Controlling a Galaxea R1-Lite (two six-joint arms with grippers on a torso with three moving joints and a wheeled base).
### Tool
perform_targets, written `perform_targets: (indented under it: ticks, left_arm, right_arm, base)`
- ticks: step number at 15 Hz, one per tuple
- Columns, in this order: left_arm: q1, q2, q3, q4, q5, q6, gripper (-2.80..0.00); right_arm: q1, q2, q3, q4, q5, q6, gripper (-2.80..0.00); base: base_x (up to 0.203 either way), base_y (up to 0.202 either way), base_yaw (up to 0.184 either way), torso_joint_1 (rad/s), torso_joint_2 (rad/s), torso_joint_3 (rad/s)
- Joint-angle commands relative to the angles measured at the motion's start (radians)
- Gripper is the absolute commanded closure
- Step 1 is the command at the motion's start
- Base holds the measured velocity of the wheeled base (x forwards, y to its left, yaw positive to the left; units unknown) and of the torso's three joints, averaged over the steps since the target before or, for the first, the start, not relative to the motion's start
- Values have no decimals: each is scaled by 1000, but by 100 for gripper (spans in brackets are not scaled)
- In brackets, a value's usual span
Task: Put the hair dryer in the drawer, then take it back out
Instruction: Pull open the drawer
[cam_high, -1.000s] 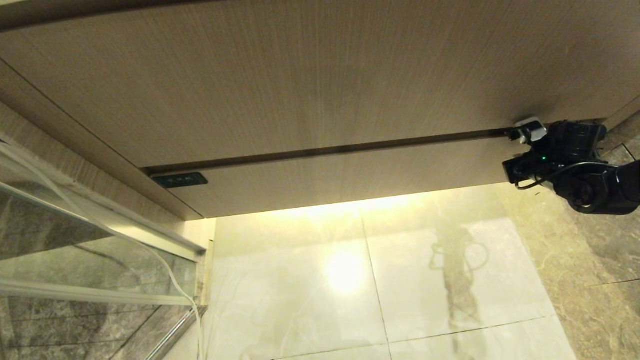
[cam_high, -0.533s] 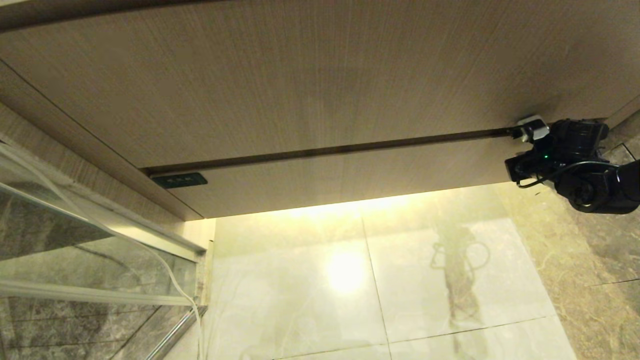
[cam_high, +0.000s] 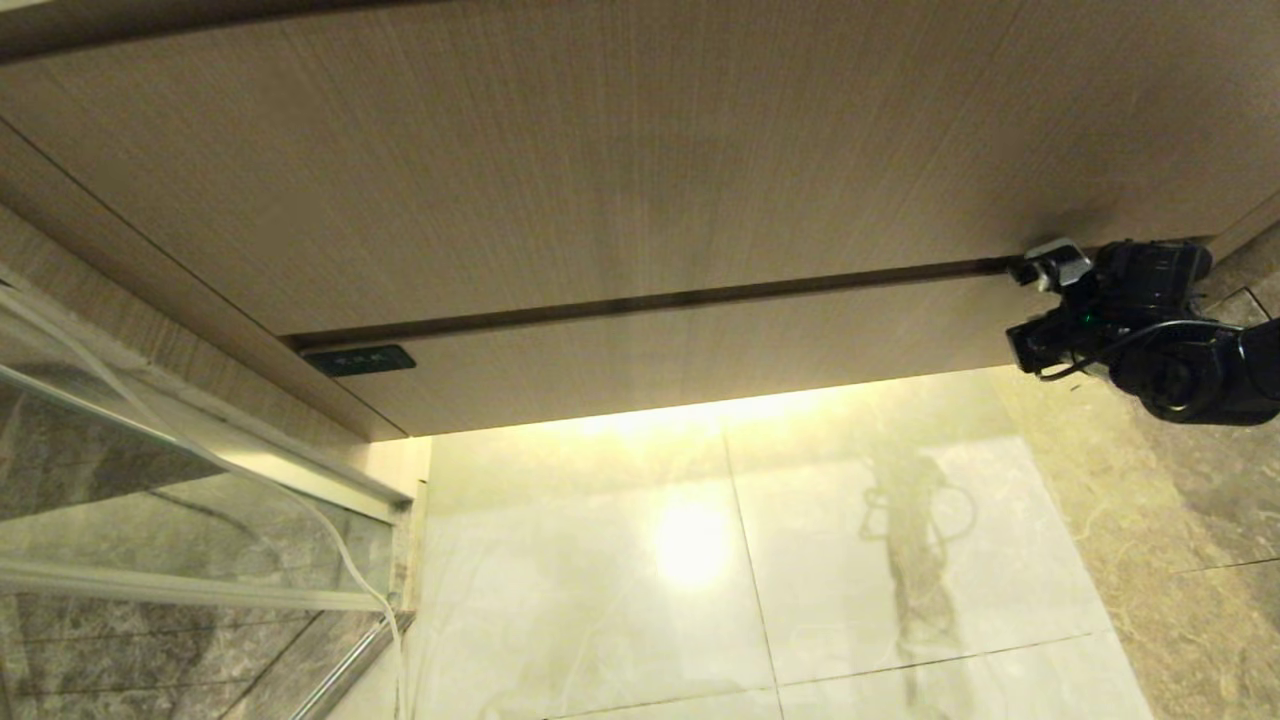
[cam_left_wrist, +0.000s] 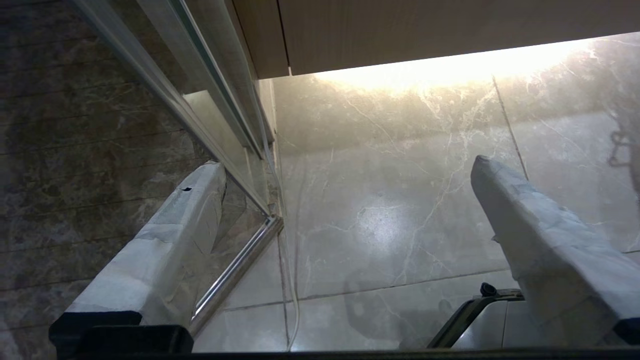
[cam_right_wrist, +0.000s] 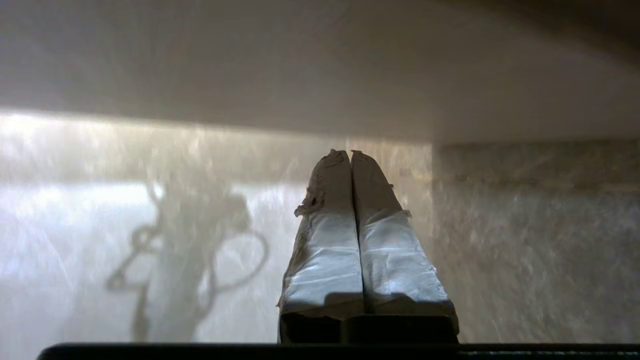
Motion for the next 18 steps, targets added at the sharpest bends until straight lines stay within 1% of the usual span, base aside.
perform_targets:
  ticks: [1, 3, 5, 9, 11, 12, 14, 15, 16, 17, 18]
  left_arm:
    - [0, 0, 0, 0, 0, 0, -280]
    - [0, 0, 0, 0, 0, 0, -280]
    - [0, 0, 0, 0, 0, 0, -280]
    - [0, 0, 0, 0, 0, 0, -280]
    - [0, 0, 0, 0, 0, 0, -280]
    - [0, 0, 0, 0, 0, 0, -280]
    - [0, 0, 0, 0, 0, 0, -280]
    - [0, 0, 0, 0, 0, 0, -280]
    - [0, 0, 0, 0, 0, 0, -280]
    - [0, 0, 0, 0, 0, 0, -280]
    - [0, 0, 0, 0, 0, 0, -280]
  right_arm:
    - [0, -61, 12, 77, -1, -13, 0]
    - [0, -65, 17, 87, -1, -20, 0]
    - [0, -160, 80, 213, -1, -69, 0]
    - [-2, -619, 293, 455, -4, -206, 0]
    - [-3, -770, 413, 575, -6, -280, 0]
    - [-4, -822, 449, 622, -15, -324, 0]
    - [-5, -1001, 478, 705, -33, -417, 0]
    - [-5, -1097, 487, 761, -38, -480, 0]
    - [-5, -1173, 488, 815, -39, -562, 0]
    - [-5, -1217, 487, 862, -36, -639, 0]
    - [-5, -1254, 484, 887, 27, -712, 0]
  base:
    - [0, 0, 0, 0, 0, 0]
    - [0, 0, 0, 0, 0, 0]
    - [0, 0, 0, 0, 0, 0]
    - [0, 0, 0, 0, 0, 0]
    - [0, 0, 0, 0, 0, 0]
    - [0, 0, 0, 0, 0, 0]
    - [0, 0, 0, 0, 0, 0]
    - [0, 0, 0, 0, 0, 0]
    - [0, 0, 0, 0, 0, 0]
    - [0, 0, 0, 0, 0, 0]
    - [0, 0, 0, 0, 0, 0]
